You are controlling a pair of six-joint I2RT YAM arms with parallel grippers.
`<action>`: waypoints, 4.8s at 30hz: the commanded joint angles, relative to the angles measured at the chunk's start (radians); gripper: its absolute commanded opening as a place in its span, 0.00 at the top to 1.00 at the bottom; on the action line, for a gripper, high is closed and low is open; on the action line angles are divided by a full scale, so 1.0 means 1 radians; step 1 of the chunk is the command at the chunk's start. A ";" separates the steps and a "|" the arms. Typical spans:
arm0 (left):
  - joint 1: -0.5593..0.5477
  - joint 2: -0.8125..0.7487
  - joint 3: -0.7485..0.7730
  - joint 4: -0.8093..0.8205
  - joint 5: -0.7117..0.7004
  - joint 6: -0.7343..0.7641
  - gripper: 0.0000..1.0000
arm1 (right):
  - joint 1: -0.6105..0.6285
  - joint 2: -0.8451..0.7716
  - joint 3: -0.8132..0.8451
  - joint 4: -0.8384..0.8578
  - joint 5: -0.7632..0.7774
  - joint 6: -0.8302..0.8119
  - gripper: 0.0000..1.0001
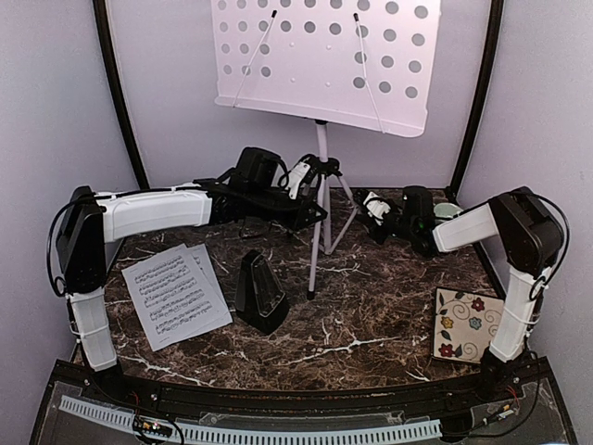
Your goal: Set up the instrument practice props
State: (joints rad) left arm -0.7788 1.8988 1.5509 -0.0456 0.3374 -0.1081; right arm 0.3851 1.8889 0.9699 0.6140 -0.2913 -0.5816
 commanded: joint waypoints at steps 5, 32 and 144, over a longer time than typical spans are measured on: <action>-0.030 -0.022 0.165 -0.253 -0.019 0.057 1.00 | -0.190 0.061 0.019 0.056 0.320 0.063 1.00; -0.031 0.010 0.149 -0.270 0.010 -0.026 1.00 | -0.193 0.074 0.098 -0.051 0.155 0.072 1.00; 0.232 0.376 0.181 0.230 0.461 0.571 0.43 | 0.239 -0.304 -0.104 -0.165 -0.288 1.490 1.00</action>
State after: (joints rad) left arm -0.5087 2.2501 1.6398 0.1749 0.8284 0.4095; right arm 0.6022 1.5761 0.8394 0.5186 -0.4568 0.7609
